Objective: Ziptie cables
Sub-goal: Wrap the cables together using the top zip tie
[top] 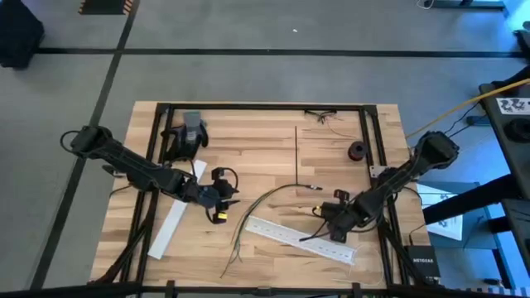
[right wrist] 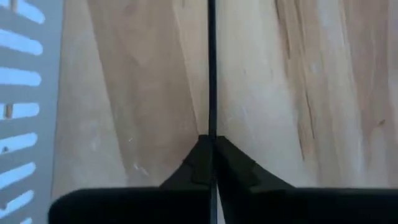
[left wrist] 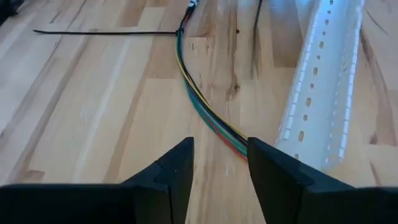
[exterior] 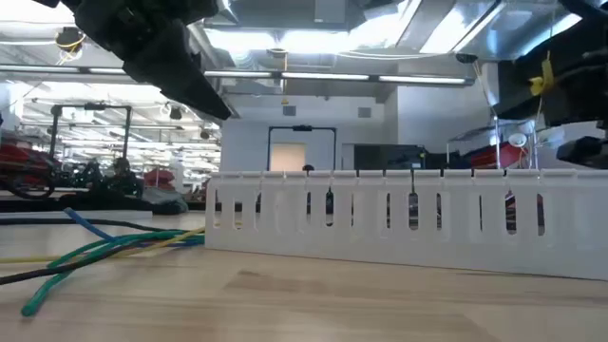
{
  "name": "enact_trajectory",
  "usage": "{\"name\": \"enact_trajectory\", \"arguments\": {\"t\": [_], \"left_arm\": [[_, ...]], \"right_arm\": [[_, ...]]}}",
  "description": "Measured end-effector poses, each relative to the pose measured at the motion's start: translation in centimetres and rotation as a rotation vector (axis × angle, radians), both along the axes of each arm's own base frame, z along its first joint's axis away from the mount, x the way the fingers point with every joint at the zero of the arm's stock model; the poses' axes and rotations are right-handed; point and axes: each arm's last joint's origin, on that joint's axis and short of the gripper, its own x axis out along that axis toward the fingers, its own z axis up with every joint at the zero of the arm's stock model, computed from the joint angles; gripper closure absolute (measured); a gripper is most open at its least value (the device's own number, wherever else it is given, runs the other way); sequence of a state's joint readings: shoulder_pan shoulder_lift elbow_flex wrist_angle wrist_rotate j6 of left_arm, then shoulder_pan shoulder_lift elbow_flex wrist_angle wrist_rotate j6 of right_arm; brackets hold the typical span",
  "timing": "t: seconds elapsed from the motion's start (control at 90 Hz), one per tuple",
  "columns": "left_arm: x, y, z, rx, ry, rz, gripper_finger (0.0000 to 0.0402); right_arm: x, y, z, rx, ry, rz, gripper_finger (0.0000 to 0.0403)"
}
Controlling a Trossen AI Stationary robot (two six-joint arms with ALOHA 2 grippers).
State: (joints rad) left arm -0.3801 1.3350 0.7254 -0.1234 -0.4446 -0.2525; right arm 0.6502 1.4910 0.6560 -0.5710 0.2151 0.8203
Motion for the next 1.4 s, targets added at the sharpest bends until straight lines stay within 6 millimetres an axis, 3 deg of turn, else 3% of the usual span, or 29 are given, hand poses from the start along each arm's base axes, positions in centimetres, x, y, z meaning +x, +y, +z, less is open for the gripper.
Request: {"name": "enact_trajectory", "arguments": {"t": [0.122, 0.3, 0.533, 0.733, 0.944, 1.133, 1.4], "left_arm": [[0.0, 0.0, 0.1, 0.001, -0.002, -0.002, 0.0258], [0.5, -0.1, 1.1, -0.008, -0.033, -0.001, 0.0258], [0.6, -0.1, 2.6, -0.035, -0.089, 0.058, 0.0267], [0.5, -0.7, 2.6, -0.046, -0.208, 0.227, 0.0280], [1.1, -0.6, 0.7, -0.122, -0.419, 0.263, 0.0278], [1.3, 1.2, 0.6, -0.152, -0.580, 0.311, 0.0275], [2.2, 3.9, 1.8, -0.123, -0.681, 0.258, 0.0274]], "right_arm": [[1.1, 0.1, 1.9, -0.163, -0.071, 0.004, 0.0402], [3.2, 0.6, 5.5, -0.257, -0.164, 0.044, 0.0403], [6.3, -1.3, 8.5, -0.411, -0.325, -0.050, 0.0403], [9.3, -3.7, 9.0, -0.377, -0.488, -0.138, 0.0403], [11.0, -5.4, 8.0, -0.239, -0.664, -0.117, 0.0403], [11.4, -5.8, 7.2, -0.168, -0.813, -0.095, 0.0403], [12.8, -6.7, 6.0, -0.116, -0.851, -0.076, 0.0403]]}}
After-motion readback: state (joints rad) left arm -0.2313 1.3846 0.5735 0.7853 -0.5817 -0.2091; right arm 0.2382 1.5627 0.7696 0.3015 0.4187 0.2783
